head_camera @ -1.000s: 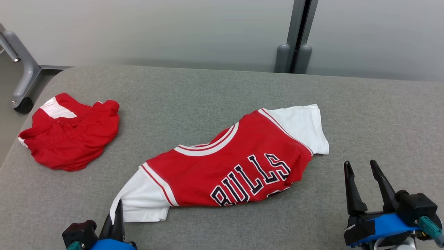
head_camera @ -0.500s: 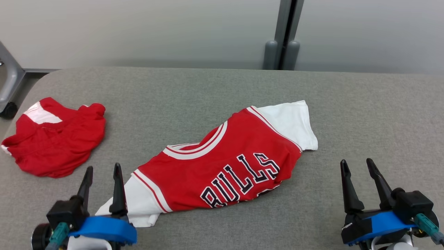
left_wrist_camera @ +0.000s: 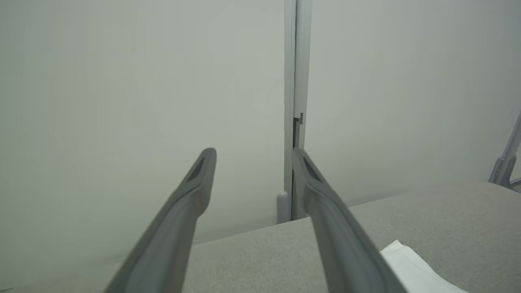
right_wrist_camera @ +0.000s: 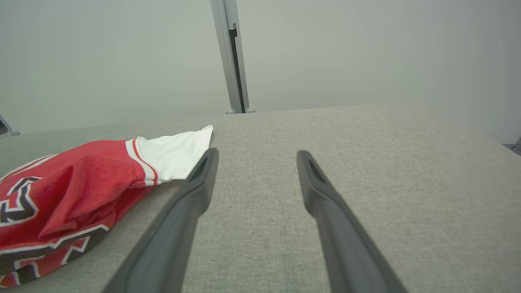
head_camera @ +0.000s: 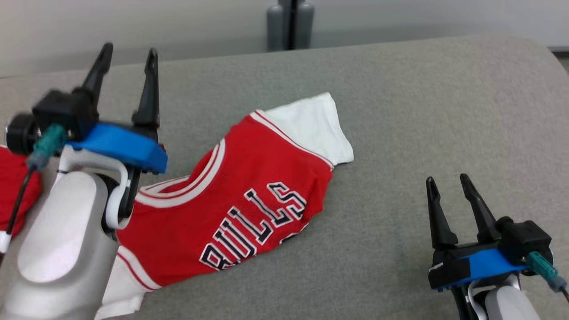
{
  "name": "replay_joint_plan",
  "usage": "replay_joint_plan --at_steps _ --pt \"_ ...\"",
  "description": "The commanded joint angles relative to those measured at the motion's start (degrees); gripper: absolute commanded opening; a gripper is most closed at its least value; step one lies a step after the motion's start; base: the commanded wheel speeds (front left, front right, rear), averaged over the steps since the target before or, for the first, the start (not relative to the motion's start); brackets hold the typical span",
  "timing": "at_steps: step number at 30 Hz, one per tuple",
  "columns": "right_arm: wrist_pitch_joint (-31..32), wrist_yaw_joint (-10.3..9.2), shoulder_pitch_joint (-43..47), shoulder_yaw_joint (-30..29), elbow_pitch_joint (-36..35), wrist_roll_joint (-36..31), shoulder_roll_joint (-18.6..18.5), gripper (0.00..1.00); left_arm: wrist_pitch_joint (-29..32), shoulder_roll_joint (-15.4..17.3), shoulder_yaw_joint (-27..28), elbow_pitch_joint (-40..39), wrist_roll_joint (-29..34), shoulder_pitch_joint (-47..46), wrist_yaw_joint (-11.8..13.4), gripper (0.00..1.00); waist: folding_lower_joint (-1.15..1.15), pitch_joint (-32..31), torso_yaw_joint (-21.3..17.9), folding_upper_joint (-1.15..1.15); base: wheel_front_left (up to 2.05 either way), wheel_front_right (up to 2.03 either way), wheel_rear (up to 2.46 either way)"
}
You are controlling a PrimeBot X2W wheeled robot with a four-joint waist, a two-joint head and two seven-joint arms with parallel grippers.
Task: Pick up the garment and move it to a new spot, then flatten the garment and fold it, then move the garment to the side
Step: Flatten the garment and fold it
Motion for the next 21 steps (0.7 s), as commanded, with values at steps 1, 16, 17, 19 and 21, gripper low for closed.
replay_joint_plan --at_steps 1,16,17,19,21 --pt "-0.48 0.12 -1.05 -0.02 0.05 0.33 -0.15 1.00 0.71 0.04 -0.25 0.90 0.04 -2.45 -0.83 1.00 -0.01 0.59 -0.87 0.00 0.00 0.00 0.00" --pt "-1.00 0.12 -6.02 1.10 0.23 2.99 -0.12 1.00 13.99 0.28 -8.86 19.56 -3.18 -21.75 -8.14 1.00 -0.01 8.24 -9.74 0.00 0.00 0.00 0.00" --pt "-1.00 0.12 -6.28 1.23 0.14 3.28 -0.12 1.00 14.94 0.23 -9.50 20.90 -3.99 -22.10 -8.30 1.00 -0.01 8.64 -10.15 0.00 0.00 0.00 0.00" --pt "-0.99 0.12 -6.85 1.36 0.04 3.59 -0.11 1.00 16.89 0.23 -11.47 23.13 -5.51 -22.41 -8.42 1.00 -0.01 9.27 -10.78 0.00 0.00 0.00 0.00" --pt "-0.99 0.12 -7.11 1.56 -0.15 3.96 -0.13 1.00 18.47 0.85 -13.92 24.33 -7.18 -22.35 -8.43 1.00 -0.01 9.77 -11.42 0.00 0.00 0.00 0.00"
